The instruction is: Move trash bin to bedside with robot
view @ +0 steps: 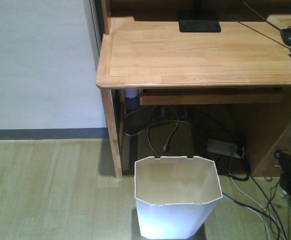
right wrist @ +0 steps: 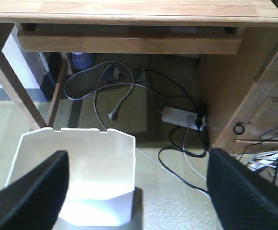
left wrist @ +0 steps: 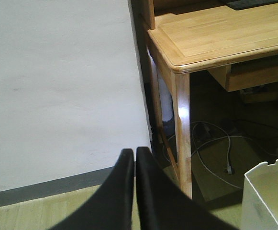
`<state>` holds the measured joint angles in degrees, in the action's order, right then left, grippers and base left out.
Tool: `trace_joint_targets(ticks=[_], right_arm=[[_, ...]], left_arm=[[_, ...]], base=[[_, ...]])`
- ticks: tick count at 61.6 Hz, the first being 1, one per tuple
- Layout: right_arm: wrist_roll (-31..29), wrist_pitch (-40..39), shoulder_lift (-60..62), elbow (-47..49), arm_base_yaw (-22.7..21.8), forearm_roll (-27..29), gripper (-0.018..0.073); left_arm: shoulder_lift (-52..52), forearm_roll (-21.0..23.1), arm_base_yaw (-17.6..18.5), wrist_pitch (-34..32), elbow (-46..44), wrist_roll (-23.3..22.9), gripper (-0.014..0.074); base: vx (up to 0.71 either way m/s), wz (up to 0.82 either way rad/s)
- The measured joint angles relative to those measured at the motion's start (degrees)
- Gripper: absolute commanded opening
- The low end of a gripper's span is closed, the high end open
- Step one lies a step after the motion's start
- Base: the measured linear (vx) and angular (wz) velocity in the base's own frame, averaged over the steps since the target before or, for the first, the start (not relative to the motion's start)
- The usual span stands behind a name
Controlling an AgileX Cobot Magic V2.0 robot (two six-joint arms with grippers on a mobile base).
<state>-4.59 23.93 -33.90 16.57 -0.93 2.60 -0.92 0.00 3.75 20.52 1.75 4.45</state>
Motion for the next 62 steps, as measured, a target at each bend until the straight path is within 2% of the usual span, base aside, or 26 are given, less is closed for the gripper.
trace_joint_targets(ticks=[9,22,48,62], right_arm=[[1.2,-0.1,0.0,0.1,0.0,3.4,0.0586],[0.8,1.6,-3.7,4.8,0.0,3.7,0.0586],[-3.6,8.9,-34.3,25.1,0.0,4.3,0.0586],[-11.8,9.8,-49.6,31.0,-1.4,11.4,0.0586]], left_arm=[[0.0,0.0,0.0,0.0,0.0,0.0,-0.0007],[0.0,0.0,0.0,0.0,0.0,0.0,-0.0007],[0.0,0.0,0.0,0.0,0.0,0.0,-0.0007],[0.0,0.0,0.0,0.0,0.0,0.0,-0.0007]], base=[[0.00,0.00],[0.00,0.00],[0.00,0.00],[0.00,0.00]])
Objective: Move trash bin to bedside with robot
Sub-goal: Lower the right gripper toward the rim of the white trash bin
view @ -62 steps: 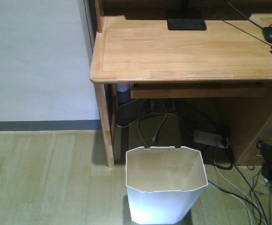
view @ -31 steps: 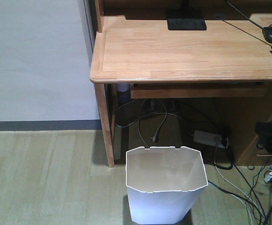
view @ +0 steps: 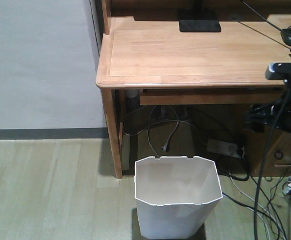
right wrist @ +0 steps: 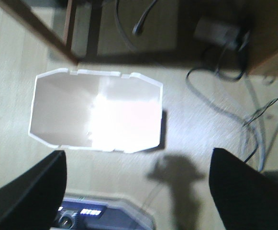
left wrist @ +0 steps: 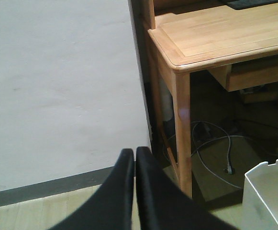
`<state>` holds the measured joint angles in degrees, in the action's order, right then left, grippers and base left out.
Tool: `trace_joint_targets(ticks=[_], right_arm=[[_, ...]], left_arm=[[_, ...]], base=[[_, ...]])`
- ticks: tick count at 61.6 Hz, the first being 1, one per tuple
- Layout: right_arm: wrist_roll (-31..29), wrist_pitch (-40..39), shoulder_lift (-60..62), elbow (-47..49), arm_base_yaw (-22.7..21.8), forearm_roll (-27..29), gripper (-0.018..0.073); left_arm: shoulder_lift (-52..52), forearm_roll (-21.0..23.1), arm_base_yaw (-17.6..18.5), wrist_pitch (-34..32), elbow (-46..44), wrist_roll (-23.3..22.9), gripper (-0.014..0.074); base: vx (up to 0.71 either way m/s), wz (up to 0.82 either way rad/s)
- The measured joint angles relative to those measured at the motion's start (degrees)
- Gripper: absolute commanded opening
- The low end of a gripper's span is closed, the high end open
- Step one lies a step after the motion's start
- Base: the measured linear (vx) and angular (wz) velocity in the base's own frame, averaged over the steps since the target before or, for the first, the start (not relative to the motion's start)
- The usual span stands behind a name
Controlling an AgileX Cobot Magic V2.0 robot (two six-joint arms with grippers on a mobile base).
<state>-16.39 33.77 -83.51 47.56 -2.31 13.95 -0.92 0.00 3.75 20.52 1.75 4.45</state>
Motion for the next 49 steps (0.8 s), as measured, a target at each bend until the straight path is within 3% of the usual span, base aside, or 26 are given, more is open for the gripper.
trace_joint_targets(ticks=[13,31,49], right_arm=[[-14.9,-2.9,-11.1,0.3,-4.0,12.6,0.0586],[-35.0,-11.2,-27.3,1.2,-4.4,25.6,0.0586],[-43.9,-12.9,-44.3,8.3,-6.0,31.7,0.0586]], left_arm=[[0.0,0.0,0.0,0.0,0.0,0.0,-0.0007],[0.0,0.0,0.0,0.0,0.0,0.0,-0.0007],[0.0,0.0,0.0,0.0,0.0,0.0,-0.0007]], base=[[0.00,0.00],[0.00,0.00],[0.00,0.00]])
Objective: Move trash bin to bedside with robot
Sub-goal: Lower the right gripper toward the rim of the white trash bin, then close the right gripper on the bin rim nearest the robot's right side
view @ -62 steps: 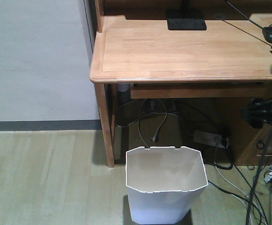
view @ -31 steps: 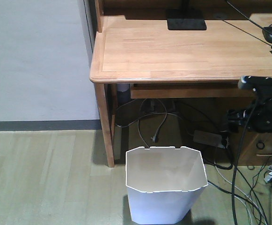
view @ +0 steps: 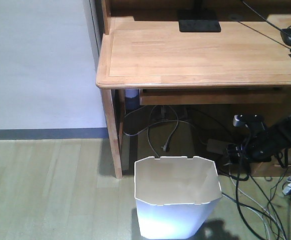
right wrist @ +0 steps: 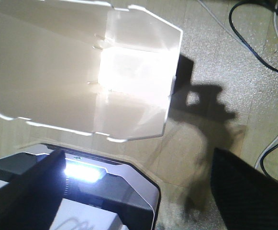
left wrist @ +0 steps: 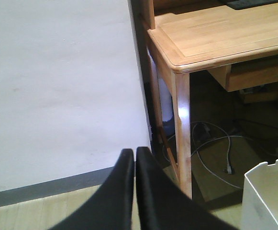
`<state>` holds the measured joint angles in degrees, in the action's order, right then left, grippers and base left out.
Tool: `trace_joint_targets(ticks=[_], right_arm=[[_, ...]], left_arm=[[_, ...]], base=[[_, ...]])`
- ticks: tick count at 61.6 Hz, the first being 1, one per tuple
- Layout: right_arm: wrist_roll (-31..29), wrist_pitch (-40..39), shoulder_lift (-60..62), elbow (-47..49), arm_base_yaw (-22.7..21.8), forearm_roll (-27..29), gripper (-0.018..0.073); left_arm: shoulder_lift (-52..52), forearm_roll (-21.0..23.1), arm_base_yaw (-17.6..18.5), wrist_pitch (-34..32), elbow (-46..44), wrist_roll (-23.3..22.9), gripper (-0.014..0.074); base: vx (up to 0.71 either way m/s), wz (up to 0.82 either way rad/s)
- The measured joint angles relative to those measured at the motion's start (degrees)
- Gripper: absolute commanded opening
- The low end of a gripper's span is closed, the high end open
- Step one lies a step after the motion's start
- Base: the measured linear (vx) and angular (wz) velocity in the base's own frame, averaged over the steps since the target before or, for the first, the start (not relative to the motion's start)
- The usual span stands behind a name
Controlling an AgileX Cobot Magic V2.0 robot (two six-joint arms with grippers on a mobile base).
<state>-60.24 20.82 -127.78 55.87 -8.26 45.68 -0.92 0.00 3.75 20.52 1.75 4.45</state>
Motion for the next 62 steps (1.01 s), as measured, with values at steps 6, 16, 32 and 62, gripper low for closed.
trace_joint_targets(ticks=[6,16,32,62], right_arm=[[-1.9,-0.2,-5.0,2.8,-0.2,0.7,0.0586],[-2.6,-0.6,-12.7,7.5,-0.2,1.5,0.0586],[-3.5,-0.6,-21.6,14.8,-0.2,1.6,0.0586],[-4.1,2.2,-34.6,27.5,-0.2,1.7,0.0586]], left_arm=[[0.0,0.0,0.0,0.0,0.0,0.0,-0.0007],[0.0,0.0,0.0,0.0,0.0,0.0,-0.0007],[0.0,0.0,0.0,0.0,0.0,0.0,-0.0007],[0.0,0.0,0.0,0.0,0.0,0.0,-0.0007]], base=[[0.00,0.00],[0.00,0.00],[0.00,0.00],[0.00,0.00]])
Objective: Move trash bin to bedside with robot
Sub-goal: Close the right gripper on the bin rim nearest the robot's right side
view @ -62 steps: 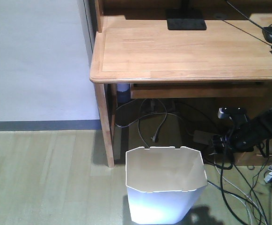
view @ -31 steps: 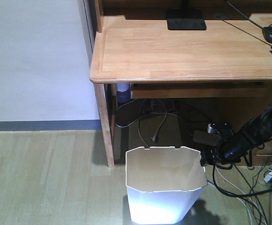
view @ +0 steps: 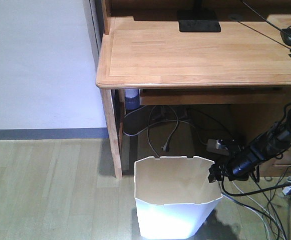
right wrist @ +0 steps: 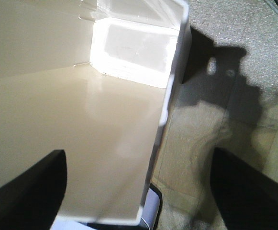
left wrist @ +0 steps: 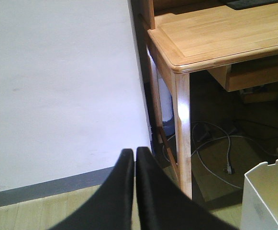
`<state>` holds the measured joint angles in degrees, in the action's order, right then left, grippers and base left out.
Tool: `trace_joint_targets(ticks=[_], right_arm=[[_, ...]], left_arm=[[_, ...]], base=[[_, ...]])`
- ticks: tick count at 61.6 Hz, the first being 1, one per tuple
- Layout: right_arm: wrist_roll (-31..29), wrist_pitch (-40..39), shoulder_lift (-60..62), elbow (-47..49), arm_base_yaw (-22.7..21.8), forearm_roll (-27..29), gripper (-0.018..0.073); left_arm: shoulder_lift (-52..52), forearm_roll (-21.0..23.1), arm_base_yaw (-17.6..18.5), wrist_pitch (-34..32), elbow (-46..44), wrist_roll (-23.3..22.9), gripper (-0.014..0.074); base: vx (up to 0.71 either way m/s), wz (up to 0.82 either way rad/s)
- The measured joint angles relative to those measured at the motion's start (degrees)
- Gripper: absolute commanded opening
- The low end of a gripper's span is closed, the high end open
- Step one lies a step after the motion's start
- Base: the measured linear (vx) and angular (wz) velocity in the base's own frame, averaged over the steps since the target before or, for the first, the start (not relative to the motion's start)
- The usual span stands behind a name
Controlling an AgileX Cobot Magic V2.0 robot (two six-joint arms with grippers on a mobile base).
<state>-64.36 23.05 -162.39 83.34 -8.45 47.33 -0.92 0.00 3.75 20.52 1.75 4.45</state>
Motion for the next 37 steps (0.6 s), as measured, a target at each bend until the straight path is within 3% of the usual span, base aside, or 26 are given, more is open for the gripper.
trace_joint_targets(ticks=[24,37], right_arm=[[0.1,1.2,-8.7,10.2,0.0,0.0,0.0582],[2.0,3.1,-13.2,16.3,0.0,-0.1,0.0508]], left_arm=[[0.0,0.0,0.0,0.0,0.0,0.0,-0.0007],[0.0,0.0,0.0,0.0,0.0,0.0,-0.0007]], base=[[0.00,0.00],[0.00,0.00]])
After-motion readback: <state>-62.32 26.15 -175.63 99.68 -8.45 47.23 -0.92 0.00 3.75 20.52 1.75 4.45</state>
